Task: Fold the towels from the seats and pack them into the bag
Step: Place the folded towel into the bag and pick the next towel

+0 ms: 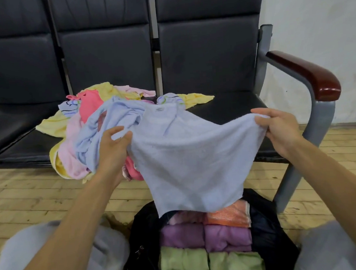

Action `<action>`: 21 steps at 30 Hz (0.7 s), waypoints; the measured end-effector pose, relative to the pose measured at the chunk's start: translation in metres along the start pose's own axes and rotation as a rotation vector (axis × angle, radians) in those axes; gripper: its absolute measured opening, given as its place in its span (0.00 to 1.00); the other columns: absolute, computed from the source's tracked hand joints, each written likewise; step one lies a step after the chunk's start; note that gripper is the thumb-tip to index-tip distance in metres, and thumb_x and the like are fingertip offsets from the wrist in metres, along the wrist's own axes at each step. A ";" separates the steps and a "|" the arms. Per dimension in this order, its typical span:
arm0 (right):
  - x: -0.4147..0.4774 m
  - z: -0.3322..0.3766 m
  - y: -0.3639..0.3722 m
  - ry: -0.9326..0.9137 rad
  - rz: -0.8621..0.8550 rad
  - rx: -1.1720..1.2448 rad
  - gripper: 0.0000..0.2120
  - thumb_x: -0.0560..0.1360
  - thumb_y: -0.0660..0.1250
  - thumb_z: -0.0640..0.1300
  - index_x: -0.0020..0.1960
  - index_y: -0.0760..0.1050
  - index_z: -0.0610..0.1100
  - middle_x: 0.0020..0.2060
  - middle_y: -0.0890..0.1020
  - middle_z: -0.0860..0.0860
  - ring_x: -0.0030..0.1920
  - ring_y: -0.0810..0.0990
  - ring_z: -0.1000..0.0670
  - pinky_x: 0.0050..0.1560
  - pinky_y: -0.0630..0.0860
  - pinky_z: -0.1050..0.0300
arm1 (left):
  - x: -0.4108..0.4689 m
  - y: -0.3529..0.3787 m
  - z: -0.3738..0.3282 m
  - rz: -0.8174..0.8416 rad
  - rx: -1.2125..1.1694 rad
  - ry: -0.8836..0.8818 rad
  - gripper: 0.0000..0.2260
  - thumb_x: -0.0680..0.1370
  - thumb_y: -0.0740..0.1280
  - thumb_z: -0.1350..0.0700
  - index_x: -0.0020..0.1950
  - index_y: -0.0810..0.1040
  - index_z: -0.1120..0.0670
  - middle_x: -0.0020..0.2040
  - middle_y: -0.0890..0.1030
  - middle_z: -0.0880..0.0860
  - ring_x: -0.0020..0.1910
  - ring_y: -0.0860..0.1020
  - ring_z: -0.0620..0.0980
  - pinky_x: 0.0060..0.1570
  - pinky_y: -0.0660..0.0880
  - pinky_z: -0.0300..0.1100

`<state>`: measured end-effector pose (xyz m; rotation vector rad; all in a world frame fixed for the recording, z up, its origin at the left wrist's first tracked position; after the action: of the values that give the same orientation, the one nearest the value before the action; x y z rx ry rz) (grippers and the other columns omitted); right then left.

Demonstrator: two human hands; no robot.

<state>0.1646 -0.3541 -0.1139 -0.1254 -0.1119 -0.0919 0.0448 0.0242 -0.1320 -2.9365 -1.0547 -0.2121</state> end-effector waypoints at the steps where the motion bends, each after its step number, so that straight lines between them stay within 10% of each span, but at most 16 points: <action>1: 0.001 0.000 -0.001 -0.008 0.010 -0.021 0.12 0.77 0.67 0.37 0.59 0.81 0.47 0.55 0.80 0.53 0.60 0.76 0.48 0.64 0.75 0.49 | 0.001 -0.001 -0.001 -0.004 -0.001 0.017 0.08 0.79 0.66 0.56 0.59 0.75 0.51 0.45 0.78 0.52 0.39 0.74 0.48 0.40 0.72 0.45; 10: -0.002 0.013 0.004 -0.159 0.208 -0.357 0.15 0.74 0.69 0.31 0.55 0.81 0.47 0.56 0.80 0.49 0.58 0.77 0.48 0.58 0.75 0.53 | -0.011 0.015 -0.006 0.307 0.569 0.137 0.14 0.85 0.53 0.55 0.45 0.76 0.50 0.51 0.74 0.55 0.46 0.70 0.50 0.36 0.65 0.37; 15: -0.006 0.008 0.012 -0.120 0.547 -0.787 0.11 0.76 0.66 0.34 0.56 0.79 0.44 0.53 0.78 0.50 0.52 0.76 0.52 0.45 0.71 0.64 | -0.018 0.016 0.001 0.642 0.896 0.055 0.12 0.75 0.71 0.49 0.57 0.75 0.50 0.54 0.76 0.50 0.50 0.76 0.50 0.43 0.73 0.41; 18: -0.008 0.000 0.019 -0.198 0.660 -0.988 0.11 0.75 0.69 0.36 0.55 0.80 0.45 0.51 0.79 0.50 0.51 0.77 0.51 0.46 0.70 0.63 | -0.001 0.010 0.013 0.554 1.125 0.244 0.12 0.79 0.67 0.57 0.62 0.77 0.58 0.54 0.76 0.58 0.54 0.75 0.58 0.45 0.67 0.43; 21: -0.006 0.000 0.022 -0.321 0.542 -1.093 0.10 0.79 0.63 0.37 0.44 0.78 0.47 0.41 0.79 0.52 0.44 0.77 0.52 0.39 0.65 0.67 | 0.006 0.005 0.010 0.383 1.098 0.424 0.09 0.80 0.63 0.63 0.46 0.79 0.68 0.37 0.68 0.57 0.39 0.72 0.59 0.42 0.69 0.49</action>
<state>0.1609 -0.3318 -0.1170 -1.2562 -0.3356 0.4245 0.0539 0.0250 -0.1408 -1.8985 -0.3279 -0.1577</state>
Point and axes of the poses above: each hand's wrist, its own x-axis towards the middle knuckle, its own y-axis out of the palm, z = x × y, the point moved 5 cm from there along x, towards the middle knuckle
